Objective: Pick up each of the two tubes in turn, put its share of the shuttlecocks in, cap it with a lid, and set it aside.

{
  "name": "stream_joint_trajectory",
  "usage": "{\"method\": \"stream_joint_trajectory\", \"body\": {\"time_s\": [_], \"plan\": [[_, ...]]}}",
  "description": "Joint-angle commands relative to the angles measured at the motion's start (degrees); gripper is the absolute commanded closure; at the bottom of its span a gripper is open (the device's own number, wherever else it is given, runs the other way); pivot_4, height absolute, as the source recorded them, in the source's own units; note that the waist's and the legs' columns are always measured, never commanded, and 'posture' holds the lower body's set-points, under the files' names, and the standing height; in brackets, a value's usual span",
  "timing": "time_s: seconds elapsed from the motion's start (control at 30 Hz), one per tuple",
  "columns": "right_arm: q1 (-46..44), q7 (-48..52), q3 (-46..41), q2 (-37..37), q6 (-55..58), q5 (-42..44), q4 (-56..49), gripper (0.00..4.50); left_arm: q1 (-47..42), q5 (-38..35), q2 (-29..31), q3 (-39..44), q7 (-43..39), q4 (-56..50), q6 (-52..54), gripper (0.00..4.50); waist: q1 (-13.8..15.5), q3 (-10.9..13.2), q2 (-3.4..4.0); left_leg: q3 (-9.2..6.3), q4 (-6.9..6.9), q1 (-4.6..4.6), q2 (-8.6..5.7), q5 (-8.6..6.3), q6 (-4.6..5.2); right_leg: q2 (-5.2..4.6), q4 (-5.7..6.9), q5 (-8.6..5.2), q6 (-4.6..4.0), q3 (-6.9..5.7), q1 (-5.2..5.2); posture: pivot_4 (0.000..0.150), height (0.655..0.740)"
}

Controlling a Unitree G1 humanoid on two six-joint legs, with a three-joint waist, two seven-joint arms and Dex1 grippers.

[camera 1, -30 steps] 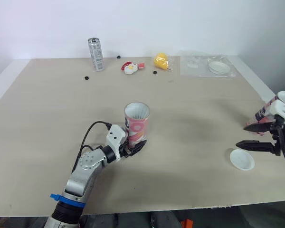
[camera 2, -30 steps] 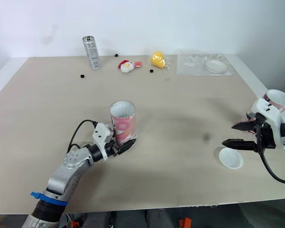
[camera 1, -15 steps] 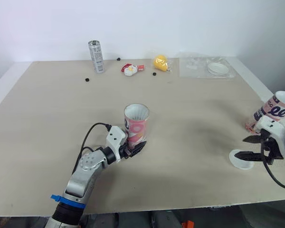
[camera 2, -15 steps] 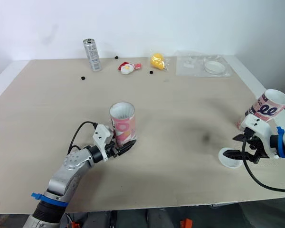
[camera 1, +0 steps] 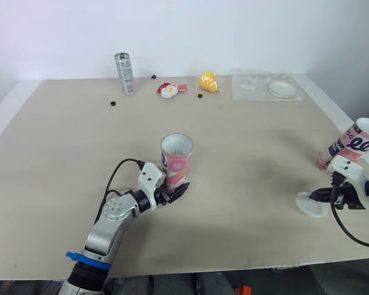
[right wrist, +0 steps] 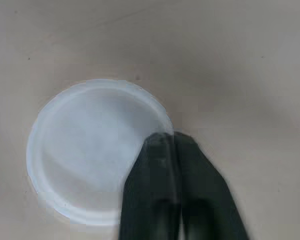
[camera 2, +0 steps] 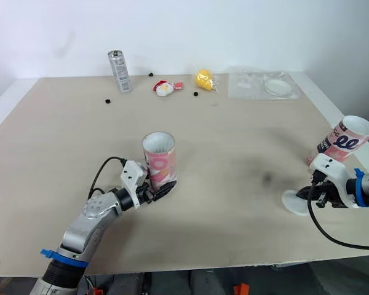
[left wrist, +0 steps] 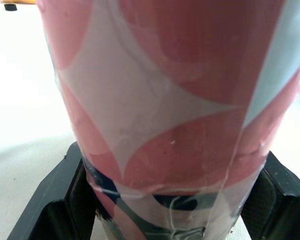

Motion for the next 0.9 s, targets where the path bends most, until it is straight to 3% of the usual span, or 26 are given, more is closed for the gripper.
{"method": "stream_joint_trajectory", "body": {"time_s": [0.03,0.2,0.3,0.4,0.6,0.9], "plan": [[-0.02,2.54,-1.88,-0.63,-0.84,1.49,-0.87,4.47,-0.06,-0.16,0.04,-0.67,-0.18,0.3,0.62,1.15,0.0,0.0,0.0,0.0,0.0,0.0,0.0,0.0,0.0,0.0,0.0,0.0,0.0,0.0,0.0,0.15,0.74],[-1.5,8.8,-5.58,-0.38,9.74,13.03,-14.77,4.47,-0.6,-0.17,-0.15,-0.65,-0.59,1.2,-0.04,1.15,-0.06,-0.04,0.11,0.0,0.0,0.0,0.0,0.0,0.0,0.01,0.0,0.06,0.11,0.02,-0.01,0.15,0.74],[-7.79,6.93,-5.72,3.02,21.34,23.54,-29.0,4.47,-1.52,-0.49,-0.71,-0.64,-0.87,1.91,-0.37,1.15,-0.26,-0.04,0.15,-0.04,0.03,0.02,0.02,0.0,0.0,0.07,0.01,0.14,0.12,0.04,-0.02,0.15,0.74],[-17.68,0.84,-4.12,10.27,27.99,29.1,-35.48,4.47,-2.51,-0.56,-1.55,-0.47,-1.09,3.8,-1.9,1.15,-0.13,-0.01,0.08,-0.18,0.13,-0.01,0.05,0.0,0.0,0.16,0.01,0.11,-0.08,-0.01,-0.01,0.15,0.74],[-34.25,-8.75,2.87,25.28,28.26,26.42,-32.8,4.47,-3.15,0.19,-3.08,-1.14,-1.83,7.72,-4.78,1.15,0.22,0.02,0.0,-0.19,0.24,-0.26,0.01,0.0,0.0,0.05,-0.07,0.09,-0.03,-0.06,-0.1,0.15,0.74],[-42.0,-10.73,9.52,31.46,22.63,17.73,-21.14,4.47,-2.91,1.99,-2.56,-2.49,-2.15,10.24,-7.16,1.15,0.52,0.01,0.0,-0.31,0.24,-0.48,-0.09,-0.05,0.04,-0.09,-0.09,0.15,0.23,-0.19,-0.17,0.15,0.74]]}}
